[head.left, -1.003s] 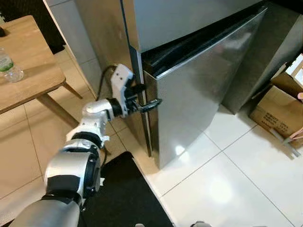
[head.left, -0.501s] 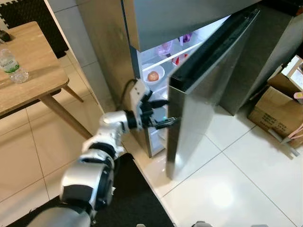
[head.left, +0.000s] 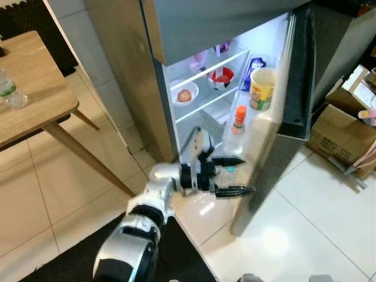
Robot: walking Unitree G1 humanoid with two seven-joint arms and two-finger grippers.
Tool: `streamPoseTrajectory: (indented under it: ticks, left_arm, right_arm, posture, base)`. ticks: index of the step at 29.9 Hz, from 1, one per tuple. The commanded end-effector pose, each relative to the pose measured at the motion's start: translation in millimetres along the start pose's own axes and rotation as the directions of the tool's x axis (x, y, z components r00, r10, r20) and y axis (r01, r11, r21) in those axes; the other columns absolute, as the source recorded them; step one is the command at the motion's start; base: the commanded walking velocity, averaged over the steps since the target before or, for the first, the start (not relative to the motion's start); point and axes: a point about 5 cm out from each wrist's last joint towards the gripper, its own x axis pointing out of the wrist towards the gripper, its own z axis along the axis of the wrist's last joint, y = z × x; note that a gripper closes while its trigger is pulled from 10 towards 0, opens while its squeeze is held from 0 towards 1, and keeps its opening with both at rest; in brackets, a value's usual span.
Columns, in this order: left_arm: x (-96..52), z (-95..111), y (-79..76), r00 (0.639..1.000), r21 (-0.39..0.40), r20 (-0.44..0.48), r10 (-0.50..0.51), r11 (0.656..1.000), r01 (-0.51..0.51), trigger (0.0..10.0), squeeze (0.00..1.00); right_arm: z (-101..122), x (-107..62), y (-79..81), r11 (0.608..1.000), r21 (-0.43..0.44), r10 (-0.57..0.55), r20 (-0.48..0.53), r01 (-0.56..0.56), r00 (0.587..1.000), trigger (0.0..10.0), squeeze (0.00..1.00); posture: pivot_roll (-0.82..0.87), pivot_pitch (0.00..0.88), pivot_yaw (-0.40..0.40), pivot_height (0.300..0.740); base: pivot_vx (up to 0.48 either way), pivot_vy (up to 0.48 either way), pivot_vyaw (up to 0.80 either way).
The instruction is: Restocking fridge
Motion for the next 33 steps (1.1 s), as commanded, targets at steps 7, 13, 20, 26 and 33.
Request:
streamPoseTrajectory:
  ticks: [7,13,20,26,33]
  left_arm:
    - [20.7,-24,-31.2,0.993,-0.099,0.037,-0.11,0.989,0.113,10.0,0.0]
    - [9.5,-47,-34.0,1.0,-0.139,-0.025,0.017,0.99,-0.02,10.0,0.0]
    - [-36.9,-91,-35.8,0.912,-0.195,-0.226,0.342,0.901,-0.387,10.0,0.0]
    - [-72.6,-124,-49.4,0.762,-0.267,-0.35,0.545,0.721,-0.639,10.0,0.0]
    - [-95.5,-153,-72.9,0.623,-0.244,-0.499,0.602,0.592,-0.768,10.0,0.0]
  right_arm:
    - [-10,-1.9,5.1,1.0,0.007,0.01,-0.04,-0.009,0.999,10.0,0.0]
    - [-6,-0.8,5.1,1.0,0.004,0.009,-0.031,-0.009,0.999,10.0,0.0]
    - [10,2.5,5.3,0.999,-0.047,0.015,0.031,-0.013,0.999,10.0,0.0]
    - [39,4.0,14.2,0.989,-0.083,0.138,0.193,-0.124,0.971,10.0,0.0]
    - [59,1.2,19.2,0.953,-0.237,0.257,0.297,-0.19,0.92,10.0,0.0]
  posture:
    - [-0.16,0.145,0.047,0.74]
    - [-0.16,0.136,0.045,0.74]
    - [-0.15,0.121,0.045,0.74]
    - [-0.15,0.096,0.04,0.74]
    - [-0.15,0.068,0.041,0.74]
  base:
    - [0.0,0.0,0.0]
    - [0.0,0.0,0.0]
    - [0.0,0.0,0.0]
    - [0.0,0.0,0.0]
    - [0.0,0.0,0.0]
